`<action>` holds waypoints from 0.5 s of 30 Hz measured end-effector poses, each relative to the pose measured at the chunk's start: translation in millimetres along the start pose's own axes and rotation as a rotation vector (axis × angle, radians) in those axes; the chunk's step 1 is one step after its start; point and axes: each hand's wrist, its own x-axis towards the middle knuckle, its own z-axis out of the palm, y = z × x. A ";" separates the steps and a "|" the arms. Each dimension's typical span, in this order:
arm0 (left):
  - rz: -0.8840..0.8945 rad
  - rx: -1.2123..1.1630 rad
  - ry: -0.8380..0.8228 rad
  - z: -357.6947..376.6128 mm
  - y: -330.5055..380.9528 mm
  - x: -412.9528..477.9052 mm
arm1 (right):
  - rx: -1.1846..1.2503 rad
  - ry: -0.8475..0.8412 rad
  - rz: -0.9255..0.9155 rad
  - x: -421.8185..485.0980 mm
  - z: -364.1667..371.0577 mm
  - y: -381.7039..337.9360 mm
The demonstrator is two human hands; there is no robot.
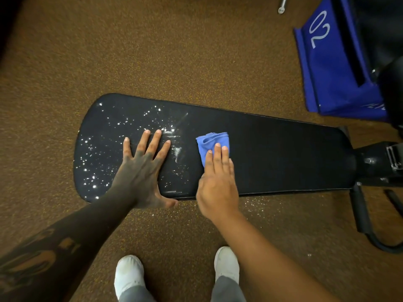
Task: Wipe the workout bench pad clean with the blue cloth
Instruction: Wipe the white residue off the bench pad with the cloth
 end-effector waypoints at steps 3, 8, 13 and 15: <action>0.004 -0.012 0.000 -0.3 -0.7 -0.6 | -0.072 0.027 -0.032 2.8 -20.5 22.5; 0.022 -0.047 -0.003 -0.5 -4.5 -2.7 | -0.267 -0.074 -0.228 2.6 -25.6 40.6; 0.004 -0.044 -0.003 0.9 -4.1 -4.6 | -0.209 -0.148 -0.185 35.9 -12.3 24.6; -0.003 -0.048 0.002 1.3 -4.2 -6.3 | -0.201 -0.135 -0.155 58.7 -13.0 17.5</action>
